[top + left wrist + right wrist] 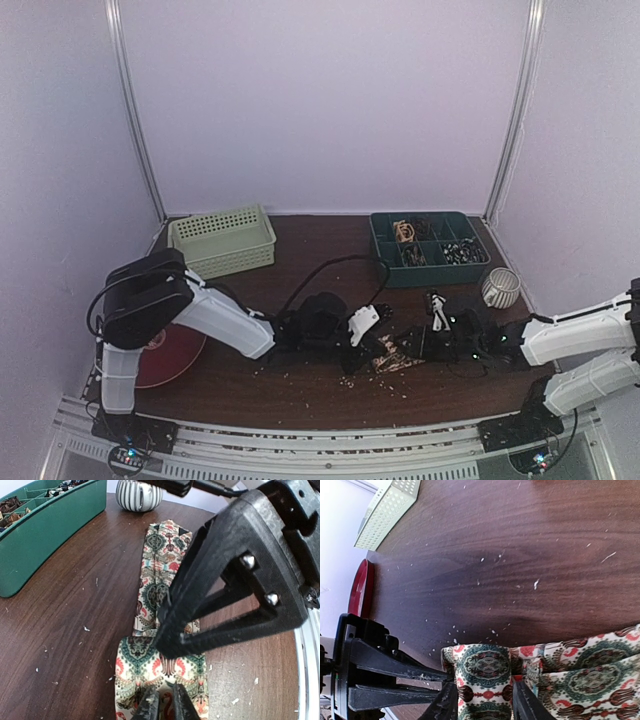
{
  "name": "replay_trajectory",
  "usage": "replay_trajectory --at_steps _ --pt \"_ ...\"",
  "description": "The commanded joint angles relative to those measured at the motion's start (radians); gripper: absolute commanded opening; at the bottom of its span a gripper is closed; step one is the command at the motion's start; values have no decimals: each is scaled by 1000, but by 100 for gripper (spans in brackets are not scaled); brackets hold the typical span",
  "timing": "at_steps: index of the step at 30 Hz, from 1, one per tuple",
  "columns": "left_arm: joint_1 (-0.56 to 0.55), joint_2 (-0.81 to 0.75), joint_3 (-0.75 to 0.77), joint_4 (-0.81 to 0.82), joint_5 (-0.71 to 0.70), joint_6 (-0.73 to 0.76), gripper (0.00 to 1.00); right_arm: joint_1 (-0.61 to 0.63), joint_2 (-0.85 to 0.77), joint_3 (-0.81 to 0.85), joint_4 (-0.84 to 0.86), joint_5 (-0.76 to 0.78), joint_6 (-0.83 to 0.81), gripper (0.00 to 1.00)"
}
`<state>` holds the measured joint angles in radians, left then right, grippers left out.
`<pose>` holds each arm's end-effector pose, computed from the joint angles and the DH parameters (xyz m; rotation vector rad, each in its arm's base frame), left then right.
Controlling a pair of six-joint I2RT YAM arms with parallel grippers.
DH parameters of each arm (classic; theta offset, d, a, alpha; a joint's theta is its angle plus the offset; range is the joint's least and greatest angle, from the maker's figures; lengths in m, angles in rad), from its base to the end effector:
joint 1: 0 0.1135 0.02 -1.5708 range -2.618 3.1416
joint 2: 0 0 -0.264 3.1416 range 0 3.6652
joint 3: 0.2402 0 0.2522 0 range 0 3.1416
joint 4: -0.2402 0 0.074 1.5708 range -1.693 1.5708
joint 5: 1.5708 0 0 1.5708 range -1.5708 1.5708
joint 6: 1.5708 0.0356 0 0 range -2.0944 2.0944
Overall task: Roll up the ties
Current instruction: Roll the tie at the center of the board.
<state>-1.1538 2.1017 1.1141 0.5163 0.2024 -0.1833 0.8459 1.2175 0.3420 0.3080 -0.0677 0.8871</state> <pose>0.1699 -0.4012 0.1203 1.1434 1.8758 -1.0075 0.1467 0.1693 0.1527 0.0048 2.3398 1.0291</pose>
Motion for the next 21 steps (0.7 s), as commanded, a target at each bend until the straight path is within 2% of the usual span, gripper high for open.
replay_trajectory --at_steps 1,5,13,17,21 --pt "-7 0 -6 19 -17 30 13 -4 52 -14 72 -82 0 37" --pt "-7 -55 -71 34 -98 44 15 -3 111 -21 130 -128 35 32" --pt "23 -319 -326 17 -295 -28 19 107 198 -35 282 -55 195 28" --pt "29 -421 -469 1 -320 -100 19 170 279 -25 422 -1 282 28" --pt "29 -465 -583 40 -269 -177 10 250 360 69 431 47 314 27"
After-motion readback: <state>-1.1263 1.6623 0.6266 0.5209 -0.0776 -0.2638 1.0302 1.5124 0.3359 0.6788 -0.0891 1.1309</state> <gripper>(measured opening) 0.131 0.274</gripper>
